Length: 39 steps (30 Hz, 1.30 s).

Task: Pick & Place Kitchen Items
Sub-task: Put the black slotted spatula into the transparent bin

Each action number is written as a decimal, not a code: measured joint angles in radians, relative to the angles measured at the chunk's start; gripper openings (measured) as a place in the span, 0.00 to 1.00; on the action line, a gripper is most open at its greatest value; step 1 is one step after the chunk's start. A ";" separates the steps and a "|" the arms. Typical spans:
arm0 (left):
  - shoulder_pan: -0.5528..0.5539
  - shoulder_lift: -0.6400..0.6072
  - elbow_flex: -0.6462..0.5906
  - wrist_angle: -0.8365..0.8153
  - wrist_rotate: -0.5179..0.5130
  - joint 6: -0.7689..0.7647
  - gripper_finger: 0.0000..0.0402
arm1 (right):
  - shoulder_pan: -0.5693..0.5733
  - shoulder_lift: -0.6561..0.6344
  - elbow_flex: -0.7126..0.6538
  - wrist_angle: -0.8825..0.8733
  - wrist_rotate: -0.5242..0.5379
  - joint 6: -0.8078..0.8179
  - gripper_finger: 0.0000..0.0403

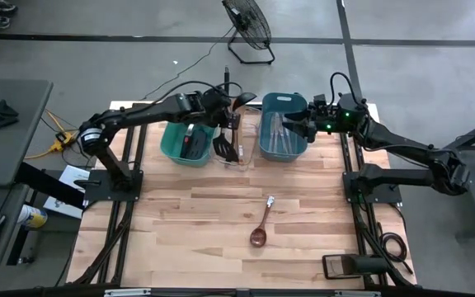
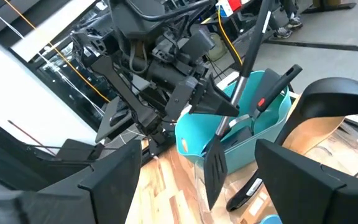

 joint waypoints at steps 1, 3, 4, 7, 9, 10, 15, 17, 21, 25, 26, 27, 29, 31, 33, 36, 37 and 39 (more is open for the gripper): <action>0.000 0.009 0.001 0.010 0.000 0.000 0.17 | 0.000 0.000 0.000 0.000 0.000 -0.007 0.76; 0.000 0.019 0.002 0.016 0.017 -0.001 0.17 | 0.000 0.000 0.000 0.000 0.000 -0.011 0.76; 0.000 0.022 0.000 0.001 0.025 0.000 0.17 | 0.000 0.000 0.000 0.000 0.000 -0.010 0.76; -0.001 0.039 0.001 0.026 0.030 -0.012 0.17 | 0.000 0.000 0.000 0.000 -0.001 -0.011 0.76; -0.001 0.044 0.000 0.009 0.030 -0.014 0.17 | 0.000 0.000 0.000 0.000 0.000 -0.011 0.76; -0.001 0.048 0.001 0.026 0.031 -0.017 0.17 | 0.000 0.000 0.000 -0.001 0.000 -0.011 0.76; 0.000 0.059 0.002 0.031 0.060 -0.023 0.17 | 0.000 0.000 0.000 -0.001 0.003 -0.012 0.76; 0.000 0.064 0.001 0.021 0.070 -0.027 0.17 | 0.000 0.000 0.000 -0.001 0.009 -0.012 0.76; 0.000 0.091 0.001 0.042 0.086 -0.025 0.17 | 0.000 0.000 0.000 0.000 0.026 -0.013 0.76; 0.000 0.104 0.002 0.041 0.074 -0.038 0.17 | 0.000 0.000 0.000 0.000 0.026 -0.013 0.76; 0.000 0.105 0.001 0.030 0.074 -0.042 0.17 | 0.000 0.000 0.000 0.000 0.026 -0.013 0.76; 0.000 0.105 0.000 0.026 0.073 -0.039 0.17 | 0.000 0.000 0.000 0.000 0.026 -0.013 0.76; 0.000 0.107 0.000 0.030 0.065 -0.032 0.17 | 0.000 0.000 0.000 -0.002 0.026 -0.013 0.76; 0.000 0.109 0.000 0.023 0.063 -0.033 0.17 | 0.000 0.000 0.000 -0.002 0.026 -0.012 0.76; 0.000 0.109 0.000 0.012 0.063 -0.035 0.17 | 0.000 0.000 0.000 -0.002 0.026 -0.012 0.76; 0.000 0.110 0.000 0.009 0.063 -0.034 0.17 | 0.000 0.000 0.000 -0.002 0.026 -0.012 0.76; 0.000 0.110 0.000 0.009 0.064 -0.033 0.17 | 0.000 0.000 0.000 -0.002 0.026 -0.012 0.76; 0.000 0.110 0.000 0.009 0.069 -0.033 0.17 | 0.000 0.000 0.000 -0.002 0.027 -0.012 0.76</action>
